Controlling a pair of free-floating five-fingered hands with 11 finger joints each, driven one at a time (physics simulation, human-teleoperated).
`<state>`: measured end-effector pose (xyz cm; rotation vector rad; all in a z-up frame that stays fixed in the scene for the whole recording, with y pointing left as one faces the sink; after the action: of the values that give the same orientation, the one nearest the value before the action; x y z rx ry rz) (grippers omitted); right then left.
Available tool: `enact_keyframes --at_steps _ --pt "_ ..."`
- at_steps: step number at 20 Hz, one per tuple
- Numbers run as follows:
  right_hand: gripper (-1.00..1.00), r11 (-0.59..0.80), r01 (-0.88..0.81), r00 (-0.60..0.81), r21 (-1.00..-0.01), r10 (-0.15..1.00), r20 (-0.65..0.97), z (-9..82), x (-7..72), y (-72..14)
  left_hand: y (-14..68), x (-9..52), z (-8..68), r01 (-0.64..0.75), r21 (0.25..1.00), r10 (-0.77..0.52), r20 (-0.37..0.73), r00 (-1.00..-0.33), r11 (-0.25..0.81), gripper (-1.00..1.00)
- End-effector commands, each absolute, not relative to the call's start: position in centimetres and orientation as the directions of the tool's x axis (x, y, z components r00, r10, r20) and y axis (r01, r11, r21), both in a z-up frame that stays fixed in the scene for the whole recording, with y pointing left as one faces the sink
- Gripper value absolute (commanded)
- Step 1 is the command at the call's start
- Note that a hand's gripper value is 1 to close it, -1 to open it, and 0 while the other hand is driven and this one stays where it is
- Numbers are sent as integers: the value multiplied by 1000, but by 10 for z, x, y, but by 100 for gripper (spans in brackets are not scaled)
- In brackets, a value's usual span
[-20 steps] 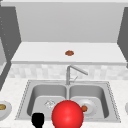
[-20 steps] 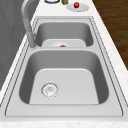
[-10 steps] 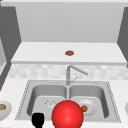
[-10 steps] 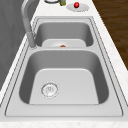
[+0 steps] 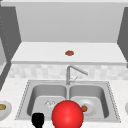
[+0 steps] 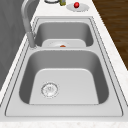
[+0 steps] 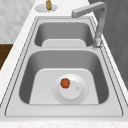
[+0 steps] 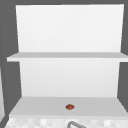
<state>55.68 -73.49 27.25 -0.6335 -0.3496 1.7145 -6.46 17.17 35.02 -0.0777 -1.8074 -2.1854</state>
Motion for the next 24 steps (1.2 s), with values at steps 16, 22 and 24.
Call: enact_keyframes --at_steps 16,22,24 --pt "100 -168 -796 -64 -582 979 -196 280 535 -749 172 -65 350 265 951 -197 232 -953 -161 0" --pt "100 -171 -785 -82 -595 981 -175 287 513 -752 172 -65 350 265 951 -197 232 -953 -161 0" --pt "100 -174 -784 -86 -596 981 -173 286 507 -756 172 -65 350 265 951 -197 232 -953 -161 0"
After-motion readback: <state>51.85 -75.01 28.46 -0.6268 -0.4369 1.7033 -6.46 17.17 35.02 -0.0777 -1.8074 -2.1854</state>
